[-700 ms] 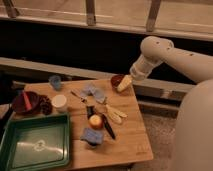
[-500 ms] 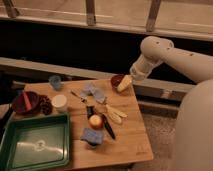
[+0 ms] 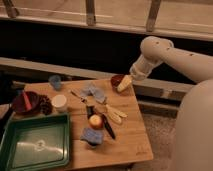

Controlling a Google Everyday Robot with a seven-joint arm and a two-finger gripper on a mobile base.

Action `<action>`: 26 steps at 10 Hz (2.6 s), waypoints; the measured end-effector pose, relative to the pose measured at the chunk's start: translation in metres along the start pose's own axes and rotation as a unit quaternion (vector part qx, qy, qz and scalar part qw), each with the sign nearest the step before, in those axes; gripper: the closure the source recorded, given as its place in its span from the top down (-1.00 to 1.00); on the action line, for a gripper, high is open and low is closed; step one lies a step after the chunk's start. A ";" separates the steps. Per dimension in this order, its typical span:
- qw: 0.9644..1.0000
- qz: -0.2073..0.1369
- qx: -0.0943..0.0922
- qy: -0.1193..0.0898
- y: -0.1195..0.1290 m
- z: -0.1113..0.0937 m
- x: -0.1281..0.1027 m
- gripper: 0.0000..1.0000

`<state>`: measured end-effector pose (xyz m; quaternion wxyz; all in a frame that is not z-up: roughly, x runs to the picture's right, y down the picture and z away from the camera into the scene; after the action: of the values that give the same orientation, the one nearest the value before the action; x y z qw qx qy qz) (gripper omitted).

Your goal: Place fork in paper cup

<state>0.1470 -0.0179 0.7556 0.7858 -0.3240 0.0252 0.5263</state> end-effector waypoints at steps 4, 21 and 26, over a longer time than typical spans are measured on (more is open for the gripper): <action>1.000 0.000 0.000 0.000 0.000 0.000 0.000 0.60; 0.987 -0.152 0.003 -0.049 0.091 0.029 -0.093 0.60; 0.972 -0.220 -0.049 -0.062 0.156 0.063 -0.161 0.60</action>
<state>-0.0756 -0.0782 0.7913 0.8655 -0.3262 -0.1217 0.3601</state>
